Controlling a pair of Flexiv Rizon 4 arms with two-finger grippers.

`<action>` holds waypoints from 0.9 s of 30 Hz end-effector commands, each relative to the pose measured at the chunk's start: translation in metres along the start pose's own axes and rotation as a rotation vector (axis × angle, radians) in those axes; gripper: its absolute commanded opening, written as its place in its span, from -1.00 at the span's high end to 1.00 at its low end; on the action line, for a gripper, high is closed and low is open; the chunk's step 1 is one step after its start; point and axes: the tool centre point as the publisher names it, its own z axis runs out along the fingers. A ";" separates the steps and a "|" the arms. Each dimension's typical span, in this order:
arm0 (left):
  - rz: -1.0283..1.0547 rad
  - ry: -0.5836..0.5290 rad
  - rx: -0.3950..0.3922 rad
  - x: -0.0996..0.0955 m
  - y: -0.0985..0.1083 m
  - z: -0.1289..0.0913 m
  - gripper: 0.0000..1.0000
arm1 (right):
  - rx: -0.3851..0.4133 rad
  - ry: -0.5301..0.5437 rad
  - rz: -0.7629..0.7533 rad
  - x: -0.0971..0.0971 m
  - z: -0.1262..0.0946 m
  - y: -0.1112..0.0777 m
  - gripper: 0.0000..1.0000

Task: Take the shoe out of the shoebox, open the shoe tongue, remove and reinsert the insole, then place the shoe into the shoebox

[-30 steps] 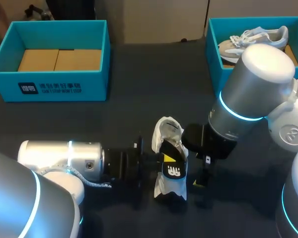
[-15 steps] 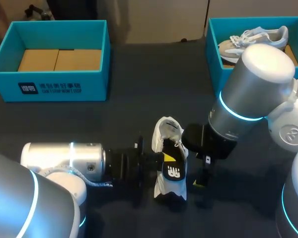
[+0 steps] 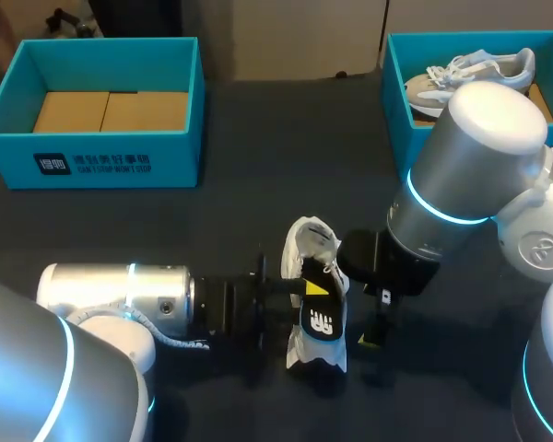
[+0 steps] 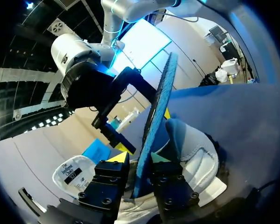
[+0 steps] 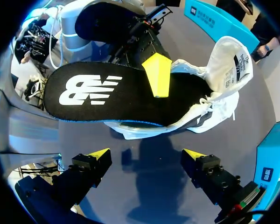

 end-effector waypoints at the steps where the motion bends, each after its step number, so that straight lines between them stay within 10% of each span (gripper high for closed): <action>1: -0.001 0.006 -0.005 0.001 -0.011 -0.007 0.44 | 0.000 -0.001 0.000 0.001 0.001 0.000 -1.00; 11: 0.003 0.023 -0.014 0.003 -0.022 -0.010 0.61 | 0.000 -0.001 0.000 0.001 0.001 0.000 -1.00; 15: 0.020 0.024 -0.014 0.006 -0.023 -0.009 1.00 | 0.000 -0.001 0.000 0.001 0.001 0.000 -1.00; 27: 0.188 0.027 -0.034 0.011 -0.017 -0.005 1.00 | 0.000 -0.001 0.000 0.001 0.001 0.000 -1.00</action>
